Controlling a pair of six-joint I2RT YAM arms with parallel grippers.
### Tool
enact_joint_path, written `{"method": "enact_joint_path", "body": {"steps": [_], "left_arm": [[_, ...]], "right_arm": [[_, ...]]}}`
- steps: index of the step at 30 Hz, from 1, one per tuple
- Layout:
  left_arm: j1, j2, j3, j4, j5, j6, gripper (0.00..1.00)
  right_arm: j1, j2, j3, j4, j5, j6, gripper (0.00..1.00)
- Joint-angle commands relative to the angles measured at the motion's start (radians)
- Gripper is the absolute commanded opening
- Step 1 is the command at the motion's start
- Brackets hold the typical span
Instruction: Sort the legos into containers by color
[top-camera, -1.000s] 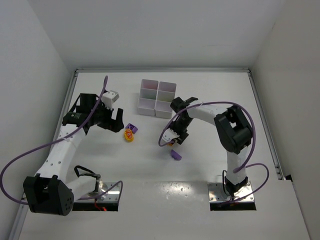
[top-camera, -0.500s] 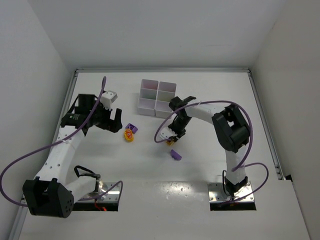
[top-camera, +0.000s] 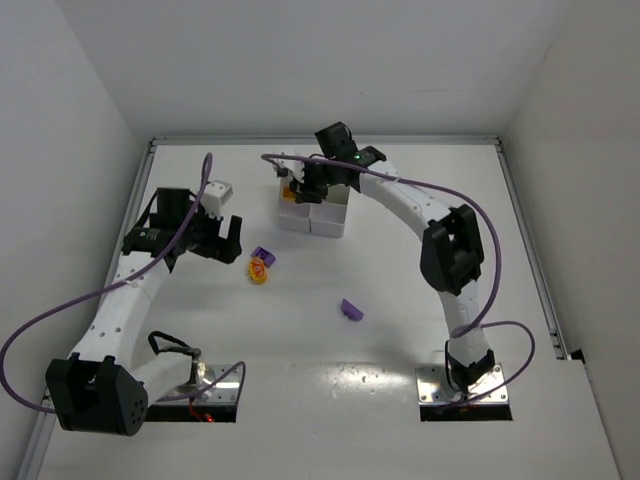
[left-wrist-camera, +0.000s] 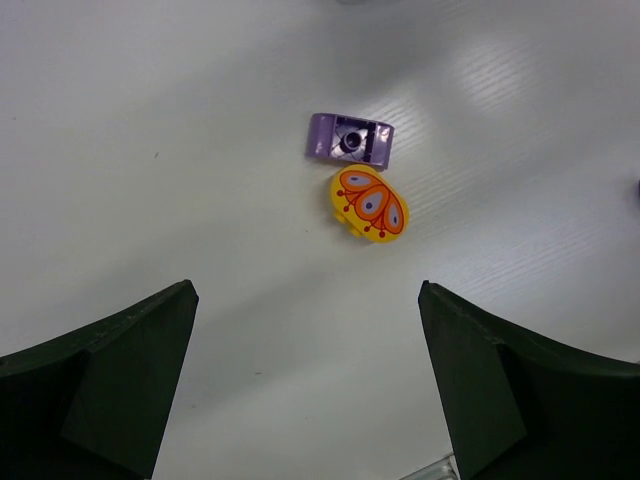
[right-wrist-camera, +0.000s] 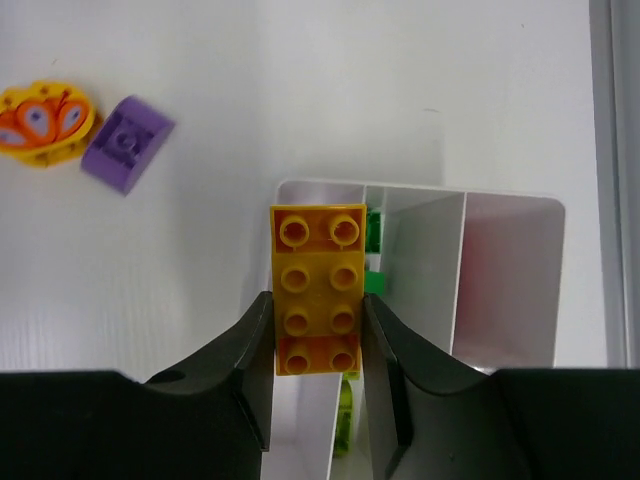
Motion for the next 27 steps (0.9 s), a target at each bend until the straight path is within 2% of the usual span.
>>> {"method": "enact_joint_path", "body": {"steps": [1, 9, 22, 25, 27], "left_arm": [[0.011, -0.006, -0.001, 0.039, -0.029, -0.016, 1.0], [0.011, 0.003, -0.001, 0.049, -0.049, -0.025, 1.0], [0.021, 0.003, -0.019, 0.049, -0.058, -0.025, 1.0], [0.021, 0.003, -0.019, 0.049, -0.058, -0.025, 1.0], [0.021, 0.003, -0.019, 0.049, -0.058, -0.025, 1.0]], "right_arm": [[0.028, 0.08, 0.083, 0.041, 0.054, 0.219, 0.03], [0.039, 0.166, 0.116, 0.044, 0.105, 0.242, 0.03], [0.039, 0.193, 0.126, 0.081, 0.134, 0.231, 0.03], [0.039, 0.184, 0.115, 0.081, 0.143, 0.211, 0.04], [0.039, 0.184, 0.115, 0.092, 0.155, 0.2, 0.11]]}}
